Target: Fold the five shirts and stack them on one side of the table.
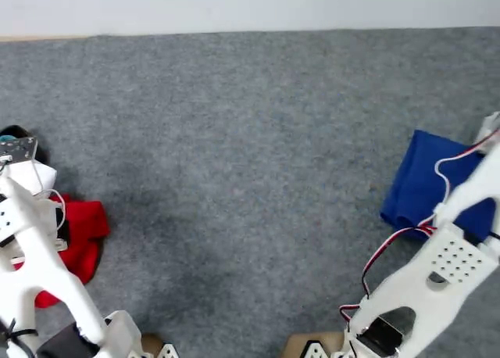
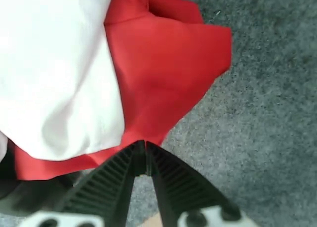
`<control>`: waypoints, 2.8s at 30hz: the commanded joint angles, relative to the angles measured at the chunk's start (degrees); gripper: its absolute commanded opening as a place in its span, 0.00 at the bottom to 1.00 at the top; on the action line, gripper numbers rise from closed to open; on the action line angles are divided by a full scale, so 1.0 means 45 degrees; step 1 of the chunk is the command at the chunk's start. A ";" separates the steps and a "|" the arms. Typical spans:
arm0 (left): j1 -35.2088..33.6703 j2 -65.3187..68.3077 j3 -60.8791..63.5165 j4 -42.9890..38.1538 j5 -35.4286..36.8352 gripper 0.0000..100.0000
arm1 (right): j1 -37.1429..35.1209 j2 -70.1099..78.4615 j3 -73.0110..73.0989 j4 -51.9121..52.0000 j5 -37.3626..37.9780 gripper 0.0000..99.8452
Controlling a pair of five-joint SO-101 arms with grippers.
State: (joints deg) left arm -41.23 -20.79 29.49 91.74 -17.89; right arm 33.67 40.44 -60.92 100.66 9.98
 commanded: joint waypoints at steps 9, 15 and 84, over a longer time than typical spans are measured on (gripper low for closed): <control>-0.0039 -0.0391 -0.0068 0.0313 0.0000 0.01 | -0.2491 -0.0908 0.6056 -0.0322 -0.0078 0.01; -0.0039 -0.0391 -0.0068 0.0313 0.0000 0.01 | -0.3311 0.0635 0.6486 -0.1084 -0.0078 0.01; -0.0274 0.1368 -0.5167 0.0430 -0.3048 0.18 | -0.3604 -1.5150 2.0298 -0.1397 0.0567 0.01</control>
State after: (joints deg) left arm -41.23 -17.98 8.48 96.13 -29.58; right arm 16.62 -26.29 30.68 93.89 12.26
